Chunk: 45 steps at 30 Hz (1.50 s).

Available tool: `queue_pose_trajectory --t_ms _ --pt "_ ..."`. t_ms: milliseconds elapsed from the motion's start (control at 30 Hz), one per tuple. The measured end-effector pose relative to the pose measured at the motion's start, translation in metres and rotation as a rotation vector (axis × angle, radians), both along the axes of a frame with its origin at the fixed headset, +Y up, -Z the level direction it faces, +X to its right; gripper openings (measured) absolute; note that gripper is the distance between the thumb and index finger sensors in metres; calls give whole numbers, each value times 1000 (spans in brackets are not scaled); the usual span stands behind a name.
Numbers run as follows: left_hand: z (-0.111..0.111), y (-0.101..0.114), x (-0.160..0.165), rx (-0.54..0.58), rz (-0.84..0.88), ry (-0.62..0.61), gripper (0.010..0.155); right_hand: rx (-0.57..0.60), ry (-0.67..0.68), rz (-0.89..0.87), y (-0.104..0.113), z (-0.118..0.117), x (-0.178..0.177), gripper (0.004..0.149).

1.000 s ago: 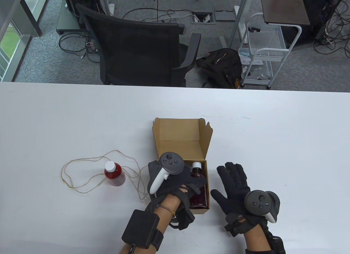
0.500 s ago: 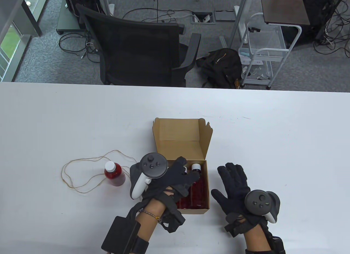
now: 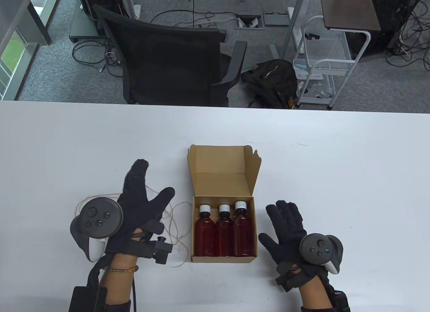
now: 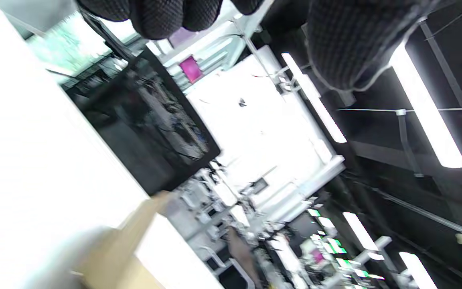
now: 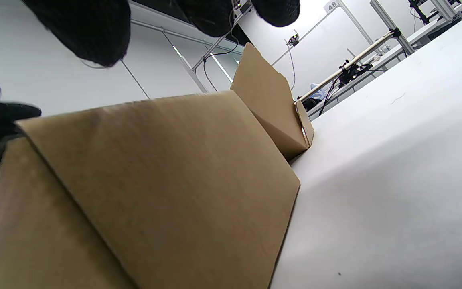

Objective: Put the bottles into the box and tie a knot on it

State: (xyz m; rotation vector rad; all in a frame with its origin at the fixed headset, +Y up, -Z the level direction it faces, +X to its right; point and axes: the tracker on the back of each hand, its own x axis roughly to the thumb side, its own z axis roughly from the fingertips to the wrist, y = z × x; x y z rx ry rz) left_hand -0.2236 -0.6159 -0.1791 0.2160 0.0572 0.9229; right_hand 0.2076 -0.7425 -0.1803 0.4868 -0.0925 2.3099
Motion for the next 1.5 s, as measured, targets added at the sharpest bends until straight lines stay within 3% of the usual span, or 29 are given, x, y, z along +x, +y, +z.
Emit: queue_pose_trajectory --t_ms 167,267,400,567,733,833,900,967,1167,1333,1500 --pt "-4 -61 -33 -174 57 51 116 -4 -3 -2 -1 0 0 80" --pt "-6 -94 -42 -219 166 62 119 -5 -4 1 -1 0 0 80" --pt "-10 -126 -50 -253 181 9 119 -6 -5 3 -2 -1 0 80" --pt "-13 -149 -52 -275 244 -38 113 -11 -9 4 -2 -1 1 80" --pt "-14 -156 -50 -296 185 -41 104 -16 -11 4 -2 -1 1 80" --pt "-14 -154 -48 -293 169 -47 101 -16 -10 3 -2 -1 1 80" --pt "-14 -145 -47 -276 70 -13 99 -18 -9 2 -3 -1 1 79" --pt "-14 -129 -45 -274 -13 -15 99 -21 -8 3 -3 -1 1 79" --pt "-13 -69 -24 -187 -38 -28 99 -22 -7 1 -3 -2 1 79" --pt "-11 -27 24 -122 -119 -122 100 -23 -7 2 -4 -2 1 79" --pt "-8 -17 82 -148 -250 -193 102 -29 -9 2 -5 -2 2 79"
